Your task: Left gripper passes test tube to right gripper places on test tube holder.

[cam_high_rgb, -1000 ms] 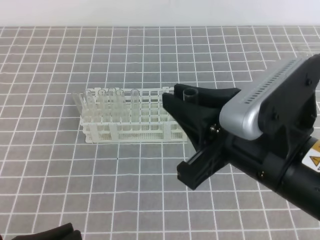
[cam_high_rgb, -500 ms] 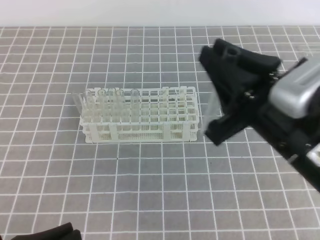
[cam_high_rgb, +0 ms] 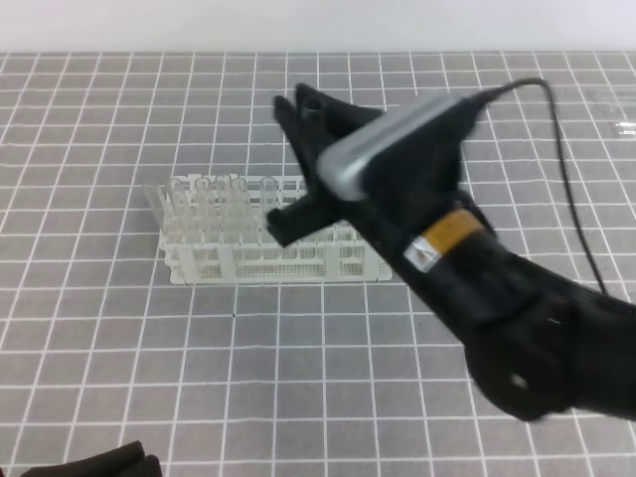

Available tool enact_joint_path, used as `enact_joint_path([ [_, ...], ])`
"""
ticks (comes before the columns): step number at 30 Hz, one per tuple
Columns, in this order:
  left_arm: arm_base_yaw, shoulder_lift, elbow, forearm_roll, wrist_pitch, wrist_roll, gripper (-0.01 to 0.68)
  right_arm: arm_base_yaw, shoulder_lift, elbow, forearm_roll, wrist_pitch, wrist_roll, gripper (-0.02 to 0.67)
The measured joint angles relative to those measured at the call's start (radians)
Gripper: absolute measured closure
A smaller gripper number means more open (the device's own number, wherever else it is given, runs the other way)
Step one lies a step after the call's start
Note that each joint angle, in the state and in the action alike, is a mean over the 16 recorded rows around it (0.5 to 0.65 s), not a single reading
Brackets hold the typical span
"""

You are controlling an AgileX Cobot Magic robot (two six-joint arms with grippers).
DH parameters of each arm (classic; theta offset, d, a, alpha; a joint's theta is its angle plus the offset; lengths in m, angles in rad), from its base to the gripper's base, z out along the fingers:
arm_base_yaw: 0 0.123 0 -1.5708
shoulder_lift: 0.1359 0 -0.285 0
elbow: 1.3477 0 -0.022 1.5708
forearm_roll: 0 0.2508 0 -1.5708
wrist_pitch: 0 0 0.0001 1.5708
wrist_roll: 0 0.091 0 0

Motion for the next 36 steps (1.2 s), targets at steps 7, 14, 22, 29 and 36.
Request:
enact_joint_path([
  [7,0.0,0.0,0.0,0.0,0.0,0.0,0.661,-0.02,0.116,-0.102,0.041,-0.002,-0.051,0.64],
  [14,0.0,0.0,0.002,0.006,0.002,0.001,0.661,-0.065,0.175,-0.14,0.03,-0.008,-0.016,0.64],
  [22,0.0,0.001,0.003,0.012,0.003,0.001,0.661,-0.111,0.241,-0.145,-0.076,-0.062,0.108,0.64],
  [29,0.0,0.0,0.003,0.012,0.004,0.001,0.661,-0.128,0.303,-0.161,-0.157,-0.109,0.185,0.64],
  [36,0.0,0.0,0.004,0.015,0.005,0.002,0.661,-0.137,0.345,-0.192,-0.2,-0.107,0.225,0.64],
])
